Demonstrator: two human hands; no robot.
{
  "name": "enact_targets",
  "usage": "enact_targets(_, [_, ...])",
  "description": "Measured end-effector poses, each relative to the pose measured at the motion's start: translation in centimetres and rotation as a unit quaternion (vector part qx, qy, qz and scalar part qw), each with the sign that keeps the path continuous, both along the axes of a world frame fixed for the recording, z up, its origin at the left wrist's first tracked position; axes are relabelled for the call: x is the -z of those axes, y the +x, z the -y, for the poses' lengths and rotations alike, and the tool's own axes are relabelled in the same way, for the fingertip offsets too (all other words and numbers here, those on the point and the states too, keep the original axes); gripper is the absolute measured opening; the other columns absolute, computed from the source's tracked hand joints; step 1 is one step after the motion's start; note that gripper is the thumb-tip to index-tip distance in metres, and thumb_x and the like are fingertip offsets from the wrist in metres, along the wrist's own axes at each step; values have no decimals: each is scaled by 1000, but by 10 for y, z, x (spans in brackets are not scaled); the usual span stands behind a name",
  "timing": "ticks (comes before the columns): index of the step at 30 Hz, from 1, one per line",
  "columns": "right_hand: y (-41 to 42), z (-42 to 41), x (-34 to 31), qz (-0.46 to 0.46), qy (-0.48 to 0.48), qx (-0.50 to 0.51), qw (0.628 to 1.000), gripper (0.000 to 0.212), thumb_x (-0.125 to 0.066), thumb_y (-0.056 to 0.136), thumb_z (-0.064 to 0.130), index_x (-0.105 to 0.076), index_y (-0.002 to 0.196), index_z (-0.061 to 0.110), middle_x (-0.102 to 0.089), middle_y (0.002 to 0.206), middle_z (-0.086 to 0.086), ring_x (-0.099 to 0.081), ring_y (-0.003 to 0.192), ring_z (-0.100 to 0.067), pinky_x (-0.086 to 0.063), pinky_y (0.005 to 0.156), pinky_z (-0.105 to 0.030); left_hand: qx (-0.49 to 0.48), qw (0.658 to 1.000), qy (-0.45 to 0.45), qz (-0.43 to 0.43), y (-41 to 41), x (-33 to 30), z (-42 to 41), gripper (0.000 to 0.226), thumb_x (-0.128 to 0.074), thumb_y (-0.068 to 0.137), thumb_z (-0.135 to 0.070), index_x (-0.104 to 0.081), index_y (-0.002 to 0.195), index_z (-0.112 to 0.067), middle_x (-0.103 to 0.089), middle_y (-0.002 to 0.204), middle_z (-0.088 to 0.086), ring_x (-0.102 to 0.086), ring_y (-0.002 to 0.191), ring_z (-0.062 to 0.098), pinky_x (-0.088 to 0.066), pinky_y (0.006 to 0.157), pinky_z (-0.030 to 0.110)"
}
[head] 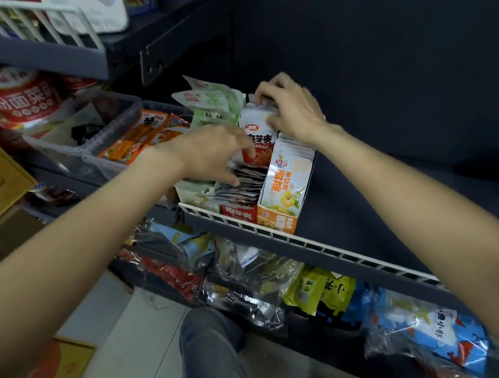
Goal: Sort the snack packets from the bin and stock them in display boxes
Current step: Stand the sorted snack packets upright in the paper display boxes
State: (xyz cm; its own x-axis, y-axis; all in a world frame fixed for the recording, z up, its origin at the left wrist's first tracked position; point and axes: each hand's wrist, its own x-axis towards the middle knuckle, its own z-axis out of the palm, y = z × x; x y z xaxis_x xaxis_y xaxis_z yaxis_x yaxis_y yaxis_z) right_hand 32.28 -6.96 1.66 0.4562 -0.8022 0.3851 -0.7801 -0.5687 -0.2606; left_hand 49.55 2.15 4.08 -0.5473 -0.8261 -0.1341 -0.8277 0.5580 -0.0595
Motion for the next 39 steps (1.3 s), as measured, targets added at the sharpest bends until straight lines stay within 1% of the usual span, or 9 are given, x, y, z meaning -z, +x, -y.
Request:
enact_targets(5, [6,-5,4,20,-8,3,1000,30,-58,80,-3,-63,100,18,-45,113,-9,-44,102,-25,-38,84,-34,48,986,-46,153,-8,11,9,78,-62,78,-61,-38,141,-23,-51,137,0,-47,124,20,-28,107,37])
enact_targets(9, [4,-5,3,11,4,3,1000,30,-59,80,-2,-64,101,19,-45,114,-9,-43,104,-24,-36,86,-33,56,985,-37,160,-7,4,18,74,-61,75,-66,-44,136,-29,-59,129,-7,-51,119,15,-24,106,37])
enact_targets(16, [0,-4,3,0,9,-2,1000,33,-61,80,1,-61,108,19,-47,115,-8,-45,109,-24,-34,91,-35,62,971,-78,216,-16,15,21,57,-56,78,-51,-53,128,-24,-67,105,0,-60,96,18,-30,100,38])
enact_targets(19, [-1,-2,4,0,7,-5,1000,34,-62,80,2,-61,110,18,-49,115,-7,-47,109,-24,-34,92,-35,24,964,-76,252,-23,19,19,45,-53,82,-51,-60,112,-19,-61,85,-3,-57,82,18,-31,100,39])
enact_targets(24, [-1,-2,5,-5,18,-10,1000,35,-62,82,5,-61,114,21,-49,118,-6,-46,112,-24,-33,94,-35,29,947,-110,299,-32,33,17,19,-47,93,-26,-60,102,-16,-67,102,1,-60,94,20,-37,97,36])
enact_targets(29, [-4,-5,2,5,16,-15,1000,38,-62,83,4,-60,116,23,-47,121,-6,-45,114,-24,-31,93,-33,5,945,-153,288,-35,23,17,19,-48,91,-11,-59,106,-15,-67,98,3,-63,90,21,-38,99,34])
enact_targets(33, [-9,-8,3,12,6,-45,999,31,-60,82,1,-60,107,19,-42,128,-8,-47,113,-27,-36,93,-38,-43,941,-214,259,-38,2,25,25,-45,92,-8,-58,112,-16,-60,81,2,-58,76,21,-34,101,38])
enact_targets(36, [-12,-2,5,6,23,-40,999,23,-57,86,3,-66,102,16,-42,134,-8,-45,121,-29,-41,96,-49,-80,946,-237,207,-41,-10,37,27,-50,95,-23,-55,120,-15,-66,102,5,-62,96,24,-33,100,36])
enact_targets(39, [-13,0,5,34,57,-32,997,27,-48,93,12,-67,111,16,-46,134,-3,-44,123,-23,-38,101,-48,-107,945,-253,178,-42,7,42,46,-55,91,-40,-48,128,-13,-65,109,5,-61,102,24,-34,100,35])
